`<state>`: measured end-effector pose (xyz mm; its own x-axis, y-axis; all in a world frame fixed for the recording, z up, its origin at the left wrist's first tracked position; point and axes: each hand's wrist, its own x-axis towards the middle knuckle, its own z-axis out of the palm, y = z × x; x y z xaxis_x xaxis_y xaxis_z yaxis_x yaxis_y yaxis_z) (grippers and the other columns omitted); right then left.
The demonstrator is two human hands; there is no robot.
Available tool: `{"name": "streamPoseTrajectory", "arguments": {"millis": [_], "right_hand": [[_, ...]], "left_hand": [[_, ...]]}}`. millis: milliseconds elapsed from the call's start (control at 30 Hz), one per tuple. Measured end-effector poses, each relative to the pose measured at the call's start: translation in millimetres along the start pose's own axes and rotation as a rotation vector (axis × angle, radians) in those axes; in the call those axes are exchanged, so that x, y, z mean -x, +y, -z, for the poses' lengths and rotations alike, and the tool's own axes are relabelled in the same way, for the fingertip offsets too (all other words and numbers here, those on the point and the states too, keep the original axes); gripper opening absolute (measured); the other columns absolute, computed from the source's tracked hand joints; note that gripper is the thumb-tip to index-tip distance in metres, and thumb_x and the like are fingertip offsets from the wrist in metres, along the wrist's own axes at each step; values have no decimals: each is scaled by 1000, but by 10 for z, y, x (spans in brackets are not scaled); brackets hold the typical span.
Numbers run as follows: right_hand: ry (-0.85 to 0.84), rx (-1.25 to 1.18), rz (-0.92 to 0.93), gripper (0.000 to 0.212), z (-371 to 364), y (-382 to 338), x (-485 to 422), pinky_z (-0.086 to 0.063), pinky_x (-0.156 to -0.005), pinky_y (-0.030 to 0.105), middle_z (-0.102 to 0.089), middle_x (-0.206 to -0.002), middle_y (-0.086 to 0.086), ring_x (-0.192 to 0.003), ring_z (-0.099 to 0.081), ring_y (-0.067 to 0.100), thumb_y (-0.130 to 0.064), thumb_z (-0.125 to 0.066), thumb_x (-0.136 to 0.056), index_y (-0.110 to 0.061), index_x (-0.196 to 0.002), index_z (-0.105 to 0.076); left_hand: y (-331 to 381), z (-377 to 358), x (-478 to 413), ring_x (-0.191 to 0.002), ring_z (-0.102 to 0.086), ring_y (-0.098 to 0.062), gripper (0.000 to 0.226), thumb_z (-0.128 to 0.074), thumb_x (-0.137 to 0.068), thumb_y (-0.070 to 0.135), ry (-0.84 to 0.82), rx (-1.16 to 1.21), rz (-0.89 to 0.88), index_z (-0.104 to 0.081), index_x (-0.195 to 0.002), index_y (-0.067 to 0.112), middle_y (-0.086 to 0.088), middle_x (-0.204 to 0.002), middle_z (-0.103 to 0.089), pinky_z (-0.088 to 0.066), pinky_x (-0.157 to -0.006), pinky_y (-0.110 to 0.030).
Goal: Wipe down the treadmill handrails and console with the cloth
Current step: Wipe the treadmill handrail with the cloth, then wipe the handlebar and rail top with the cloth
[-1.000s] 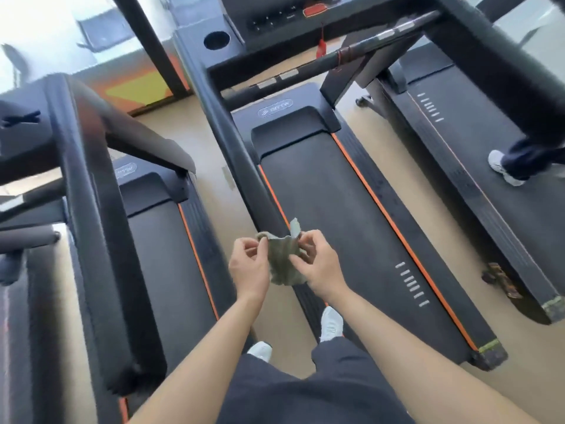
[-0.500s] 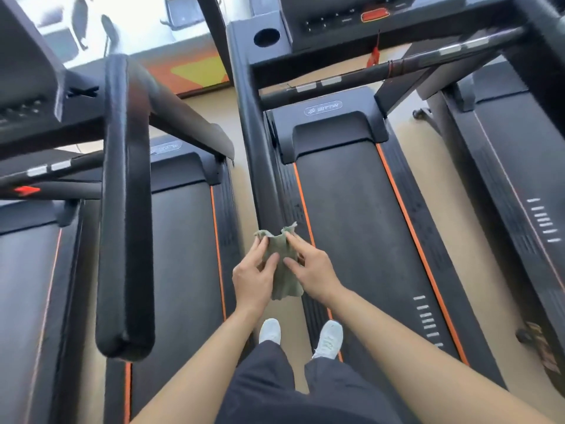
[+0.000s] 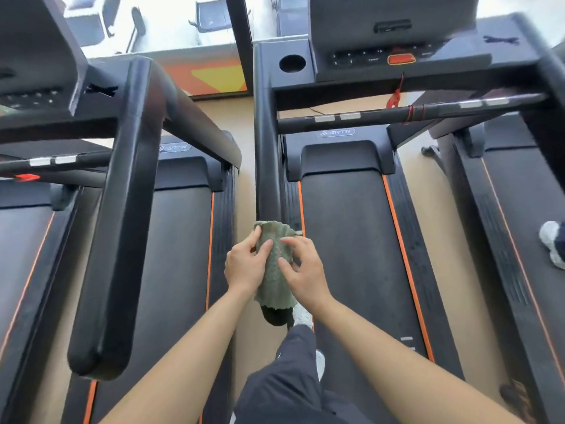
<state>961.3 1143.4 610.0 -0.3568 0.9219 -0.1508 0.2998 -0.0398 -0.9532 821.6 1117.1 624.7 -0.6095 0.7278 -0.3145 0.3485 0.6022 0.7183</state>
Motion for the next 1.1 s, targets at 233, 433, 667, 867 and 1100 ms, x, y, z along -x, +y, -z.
{"name": "streamPoseTrajectory", "arguments": {"millis": [233, 433, 667, 867, 1100], "right_hand": [[-236, 202, -45, 64, 80, -100, -773, -34, -118, 38, -30, -163, 1, -148, -32, 11, -27, -64, -93, -35, -152, -40], [-323, 360, -17, 68, 150, -264, -1663, -23, -118, 21, -13, -167, -6, -150, -22, 9, -29, -62, -98, -33, -157, -28], [-490, 914, 236, 67, 314, -474, -2660, -3, -126, 45, 5, -169, 0, -155, 7, 21, -46, -40, -105, -26, -161, -8], [-516, 1167, 393, 71, 459, -636, -3442, 2, -123, 54, 13, -168, -1, -154, 14, 29, -60, -30, -102, -29, -161, -5], [-561, 1227, 653, 71, 546, -710, -4265, 1, -124, 53, -3, -169, -5, -155, 7, 25, -59, -27, -103, -21, -161, -13]], "left_hand": [[198, -41, -808, -112, -68, -8, 60, -75, -82, 49, -63, 266, 85, -62, -137, 30, 8, -124, -72, -54, -102, -42], [503, -134, -1452, -112, -67, -5, 56, -72, -83, 56, 7, 309, 107, -66, -132, 31, 14, -121, -72, -53, -102, -35], [821, -135, -1977, -102, -70, -2, 46, -69, -89, 43, -3, 343, 84, -68, -133, 30, 12, -114, -75, -56, -96, -34], [1049, -162, -2204, -122, -60, -11, 64, -81, -83, 16, 53, 252, -4, -57, -143, 19, 2, -141, -59, -46, -107, -27], [1509, -305, -2574, -123, -62, -19, 63, -74, -91, 33, 118, -1, 41, -50, -149, 28, -2, -135, -67, -45, -103, -26]]}}
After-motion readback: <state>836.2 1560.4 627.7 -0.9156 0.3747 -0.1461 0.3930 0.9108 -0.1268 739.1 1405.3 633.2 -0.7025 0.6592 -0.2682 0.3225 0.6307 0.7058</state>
